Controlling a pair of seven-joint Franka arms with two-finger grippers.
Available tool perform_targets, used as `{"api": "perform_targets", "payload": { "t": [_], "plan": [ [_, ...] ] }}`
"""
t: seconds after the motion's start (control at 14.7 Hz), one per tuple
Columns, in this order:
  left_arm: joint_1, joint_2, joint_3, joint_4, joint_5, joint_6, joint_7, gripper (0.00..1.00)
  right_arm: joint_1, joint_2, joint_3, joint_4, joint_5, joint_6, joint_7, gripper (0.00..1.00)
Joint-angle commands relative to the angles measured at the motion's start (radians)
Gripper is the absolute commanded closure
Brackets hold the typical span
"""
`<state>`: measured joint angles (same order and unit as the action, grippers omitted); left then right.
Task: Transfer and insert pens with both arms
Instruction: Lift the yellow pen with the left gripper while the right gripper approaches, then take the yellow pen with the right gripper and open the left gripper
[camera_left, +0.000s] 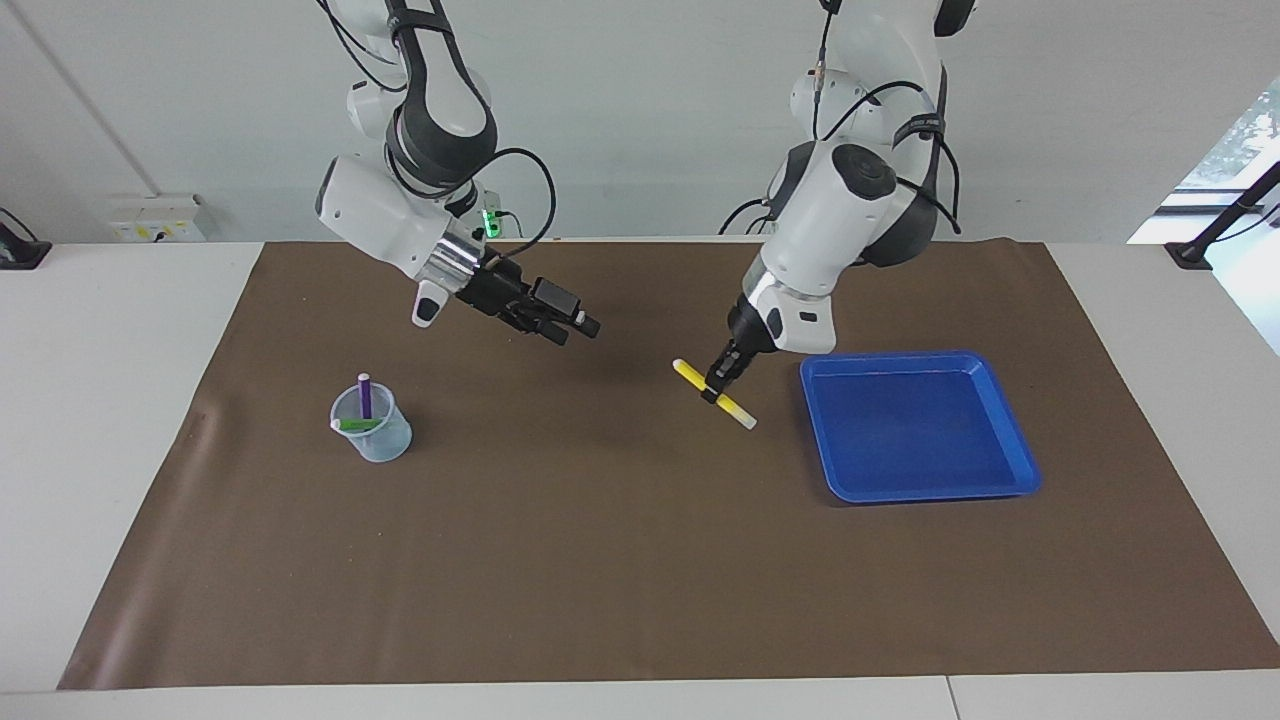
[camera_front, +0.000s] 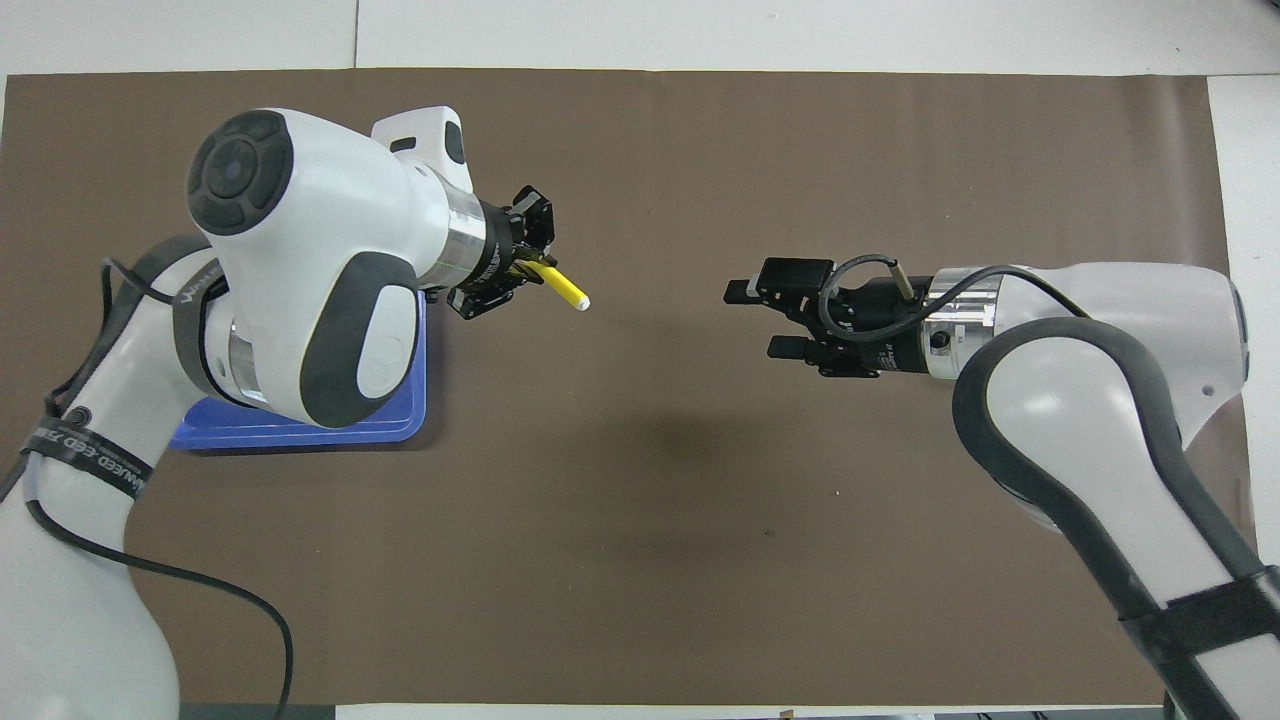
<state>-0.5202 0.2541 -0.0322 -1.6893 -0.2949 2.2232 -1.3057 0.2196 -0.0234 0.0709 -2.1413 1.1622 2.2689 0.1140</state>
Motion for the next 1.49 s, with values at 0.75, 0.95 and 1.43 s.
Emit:
{"api": "perform_targets", "payload": {
  "t": [0.75, 0.95, 1.43],
  "plan": [
    [-0.194, 0.017, 0.017, -0.015, -0.018, 0.147, -0.392, 1.0, -0.005, -0.035, 0.0, -0.037, 0.068, 0.015, -0.005, 0.38],
    [-0.201, 0.016, 0.017, -0.015, -0.018, 0.139, -0.392, 1.0, -0.006, -0.032, 0.0, -0.037, 0.067, 0.014, -0.008, 0.45],
    [-0.208, 0.008, 0.017, -0.016, -0.017, 0.116, -0.389, 1.0, -0.02, -0.032, -0.002, -0.034, 0.068, -0.017, -0.008, 1.0]
  ]
}}
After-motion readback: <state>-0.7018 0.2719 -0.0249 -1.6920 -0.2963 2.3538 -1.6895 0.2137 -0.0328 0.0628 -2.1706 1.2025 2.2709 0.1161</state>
